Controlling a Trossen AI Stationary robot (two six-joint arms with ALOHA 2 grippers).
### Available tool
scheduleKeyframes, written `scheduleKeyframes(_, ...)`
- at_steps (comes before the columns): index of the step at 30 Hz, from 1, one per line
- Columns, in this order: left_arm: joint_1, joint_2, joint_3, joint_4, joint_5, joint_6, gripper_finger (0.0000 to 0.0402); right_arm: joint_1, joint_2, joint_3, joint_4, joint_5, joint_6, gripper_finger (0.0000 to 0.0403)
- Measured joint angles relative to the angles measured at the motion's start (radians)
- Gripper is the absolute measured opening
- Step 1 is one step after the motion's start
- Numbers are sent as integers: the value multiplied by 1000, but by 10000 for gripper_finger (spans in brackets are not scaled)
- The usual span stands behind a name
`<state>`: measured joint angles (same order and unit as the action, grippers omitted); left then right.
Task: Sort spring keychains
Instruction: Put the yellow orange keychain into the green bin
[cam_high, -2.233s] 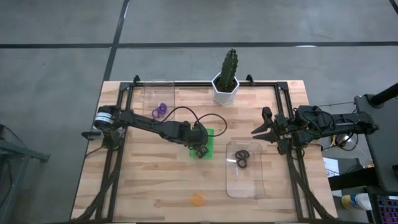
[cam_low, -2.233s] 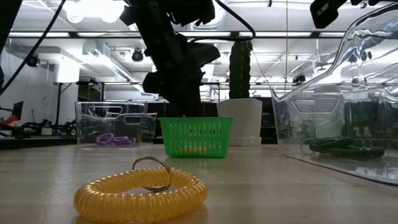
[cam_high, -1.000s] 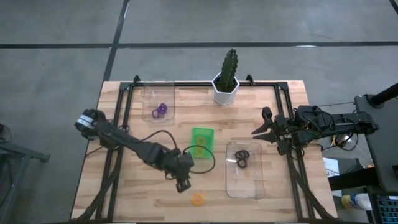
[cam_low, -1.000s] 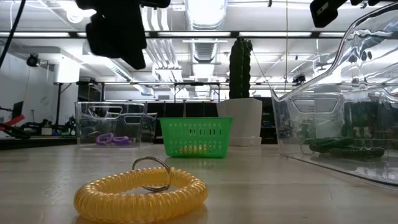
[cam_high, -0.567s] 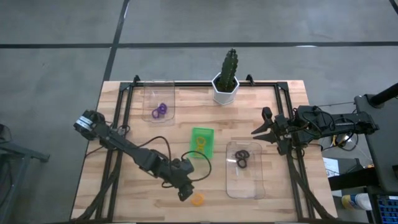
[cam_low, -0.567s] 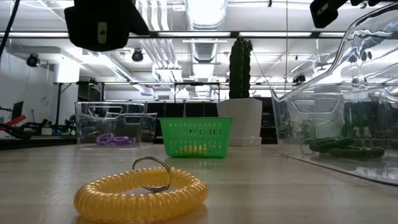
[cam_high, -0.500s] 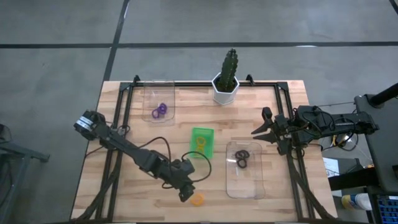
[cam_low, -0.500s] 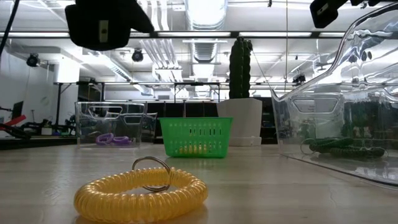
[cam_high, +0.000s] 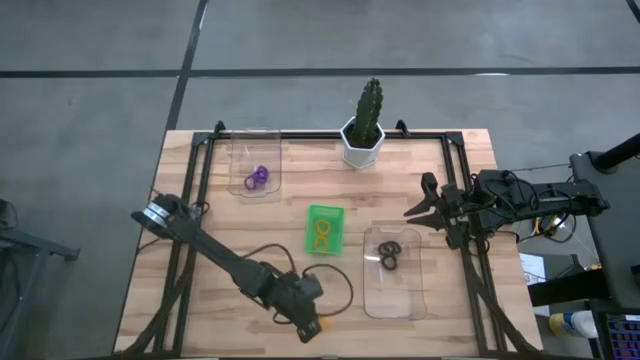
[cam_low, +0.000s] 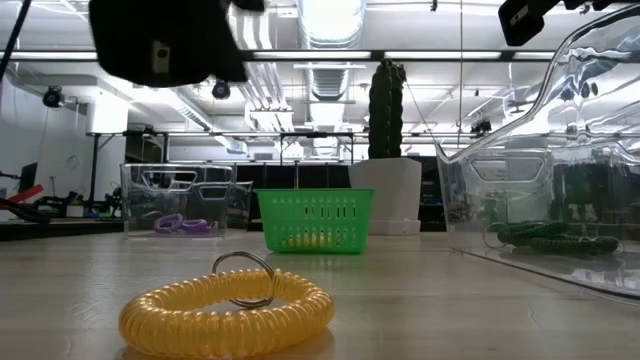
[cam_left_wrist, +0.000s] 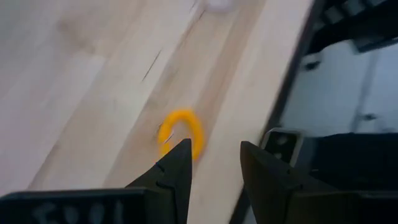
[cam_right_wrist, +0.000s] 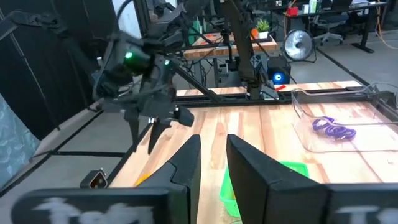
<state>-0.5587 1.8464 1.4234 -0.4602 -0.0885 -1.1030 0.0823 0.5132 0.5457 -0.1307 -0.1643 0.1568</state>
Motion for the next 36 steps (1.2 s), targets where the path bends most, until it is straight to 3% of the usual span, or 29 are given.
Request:
scheduleKeyframes(6, -9, 126, 188, -219, 4, 11, 128, 0, 0, 0, 0, 0, 0, 83)
scheduleKeyframes(16, -9, 318, 411, -408, 5, -14, 128, 0, 0, 0, -1, 0, 35, 82)
scheduleKeyframes(26, -9, 343, 422, -468, -2, -118, 128, 0, 0, 0, -12, 0, 37, 68)
scheduleKeyframes(36, -8, 349, 422, -467, -15, -168, 128, 0, 0, 0, -13, 0, 35, 81)
